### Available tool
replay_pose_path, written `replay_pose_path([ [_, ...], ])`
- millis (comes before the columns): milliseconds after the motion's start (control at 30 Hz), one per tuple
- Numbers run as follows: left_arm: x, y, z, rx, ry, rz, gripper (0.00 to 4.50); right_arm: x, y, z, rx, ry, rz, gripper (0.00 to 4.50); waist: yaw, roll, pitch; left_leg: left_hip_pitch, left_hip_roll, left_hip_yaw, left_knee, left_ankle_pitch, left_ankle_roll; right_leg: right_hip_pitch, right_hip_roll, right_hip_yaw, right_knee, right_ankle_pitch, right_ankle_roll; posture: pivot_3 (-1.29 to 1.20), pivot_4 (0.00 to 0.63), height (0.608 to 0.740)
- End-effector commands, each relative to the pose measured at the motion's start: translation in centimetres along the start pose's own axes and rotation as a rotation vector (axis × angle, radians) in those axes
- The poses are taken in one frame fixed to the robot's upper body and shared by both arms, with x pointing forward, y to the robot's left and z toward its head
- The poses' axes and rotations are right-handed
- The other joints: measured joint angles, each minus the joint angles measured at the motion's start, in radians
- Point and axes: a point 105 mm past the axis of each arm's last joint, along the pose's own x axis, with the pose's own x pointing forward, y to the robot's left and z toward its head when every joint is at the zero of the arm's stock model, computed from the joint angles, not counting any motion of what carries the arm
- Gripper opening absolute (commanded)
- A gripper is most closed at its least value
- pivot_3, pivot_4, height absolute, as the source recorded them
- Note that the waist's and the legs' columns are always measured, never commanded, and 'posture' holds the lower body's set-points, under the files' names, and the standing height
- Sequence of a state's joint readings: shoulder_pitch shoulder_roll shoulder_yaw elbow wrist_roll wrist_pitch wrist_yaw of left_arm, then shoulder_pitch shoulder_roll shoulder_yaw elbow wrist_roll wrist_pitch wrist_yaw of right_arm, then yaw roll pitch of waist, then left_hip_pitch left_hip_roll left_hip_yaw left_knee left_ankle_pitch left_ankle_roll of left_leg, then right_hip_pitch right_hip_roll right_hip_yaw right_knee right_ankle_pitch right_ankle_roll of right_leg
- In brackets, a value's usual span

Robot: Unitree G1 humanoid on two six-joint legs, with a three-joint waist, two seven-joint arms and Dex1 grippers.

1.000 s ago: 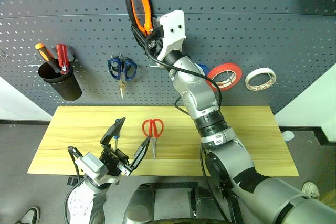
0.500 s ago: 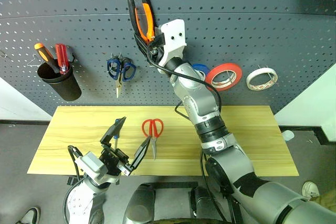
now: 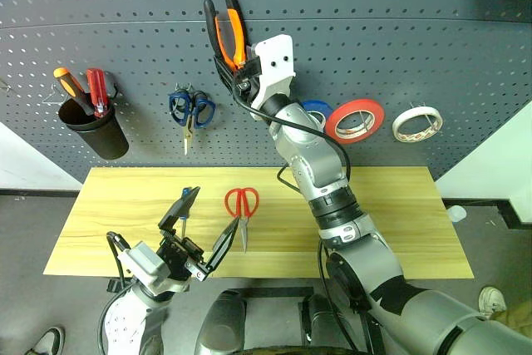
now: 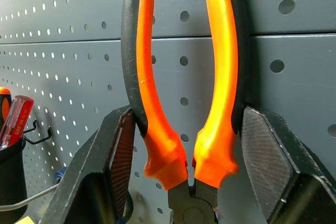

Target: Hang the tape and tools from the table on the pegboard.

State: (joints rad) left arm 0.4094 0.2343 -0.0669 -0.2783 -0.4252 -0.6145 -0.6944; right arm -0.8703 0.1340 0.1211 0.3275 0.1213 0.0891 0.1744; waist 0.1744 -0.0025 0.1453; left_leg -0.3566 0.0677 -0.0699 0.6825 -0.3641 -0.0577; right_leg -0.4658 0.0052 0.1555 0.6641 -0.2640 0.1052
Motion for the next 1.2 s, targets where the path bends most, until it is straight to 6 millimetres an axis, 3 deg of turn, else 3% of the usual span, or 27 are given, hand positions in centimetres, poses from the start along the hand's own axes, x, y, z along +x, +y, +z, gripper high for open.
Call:
replay_pose_path([
  [33, 0.3, -0.3, 0.9, 0.003, -0.027, -0.018, 4.50, 0.0, 1.6, 1.9, 0.039, -0.103, 0.014, 2.61, 0.000, 0.000, 0.004, 0.000, 0.000, 0.000, 0.000, 0.000, 0.000, 0.000, 0.000, 0.000, 0.000, 0.000, 0.000, 0.41, 0.143, 0.687],
  [1200, 0.1, -0.7, 2.2, -0.017, -0.010, -0.054, 4.50, -0.9, 1.3, 1.7, 0.070, -0.143, -0.053, 2.61, -0.002, 0.001, 0.035, 0.000, 0.000, 0.000, 0.000, 0.000, 0.000, 0.000, 0.000, 0.000, 0.000, 0.000, 0.000, 0.42, 0.171, 0.687],
])
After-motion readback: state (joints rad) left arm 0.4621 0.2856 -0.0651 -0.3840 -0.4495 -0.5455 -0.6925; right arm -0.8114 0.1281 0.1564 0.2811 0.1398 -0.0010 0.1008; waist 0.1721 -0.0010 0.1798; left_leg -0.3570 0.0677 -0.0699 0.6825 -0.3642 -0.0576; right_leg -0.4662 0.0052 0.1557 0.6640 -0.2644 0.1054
